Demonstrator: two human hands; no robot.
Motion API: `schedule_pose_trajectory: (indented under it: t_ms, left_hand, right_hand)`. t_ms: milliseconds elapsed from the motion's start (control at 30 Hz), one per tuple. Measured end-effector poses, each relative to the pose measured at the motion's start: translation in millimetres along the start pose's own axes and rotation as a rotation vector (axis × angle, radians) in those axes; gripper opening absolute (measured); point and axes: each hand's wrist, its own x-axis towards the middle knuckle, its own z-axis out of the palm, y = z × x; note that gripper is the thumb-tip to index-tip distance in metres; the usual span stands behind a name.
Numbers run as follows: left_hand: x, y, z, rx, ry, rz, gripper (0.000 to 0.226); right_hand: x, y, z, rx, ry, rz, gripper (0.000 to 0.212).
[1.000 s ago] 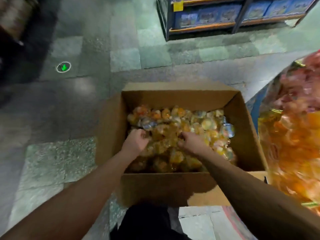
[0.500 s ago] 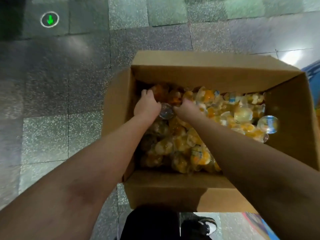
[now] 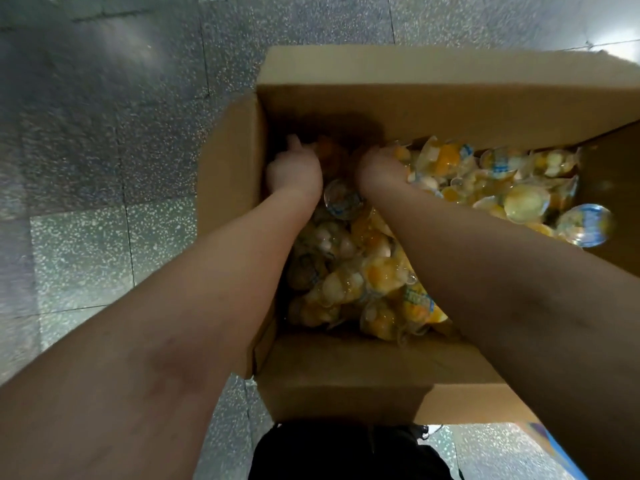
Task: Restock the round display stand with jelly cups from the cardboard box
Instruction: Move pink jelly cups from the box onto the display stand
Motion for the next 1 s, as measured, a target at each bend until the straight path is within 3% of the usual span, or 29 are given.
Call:
schedule_pose_trajectory:
  t_ms: [100,200,400,567,633,700,900,1000]
  left_hand:
    - [-13,0,-3,-0.107,-0.048,0.010,0.034]
    - [-32,-11,-6,-0.387,-0.074,-0.087,0.036]
    - [-117,-32,-21,-1.076,-0.170,-0.167,0.041]
    - [-193,-40,3,-1.682,-0.413,-0.344,0.058]
    - [-213,-42,11,-1.875,-0.478,-0.366,0.054]
    - [-231,-40,11,-1.959,-0.535,-0.345,0.047]
    - [-291,-12,-4,-1.974,-0.616,-0.152,0.042]
    - [-329,15,-15,-2.016,-0.687,-0.014,0.041]
  right_hand:
    - [5,0,1,0.020,-0.019,0.009,0.040]
    - [-2,3,-4,0.058,-0.014,0.001,0.049]
    - [-56,27,-21,0.671,0.093,-0.033,0.061]
    - [-143,76,-37,1.043,-0.094,-0.033,0.070]
    - [-178,102,-37,1.126,-0.186,-0.017,0.074]
    - [-206,125,-38,1.169,-0.224,-0.009,0.077]
    - [-275,186,-61,1.206,-0.296,-0.161,0.053]
    - [-312,223,-77,1.281,-0.216,-0.191,0.061]
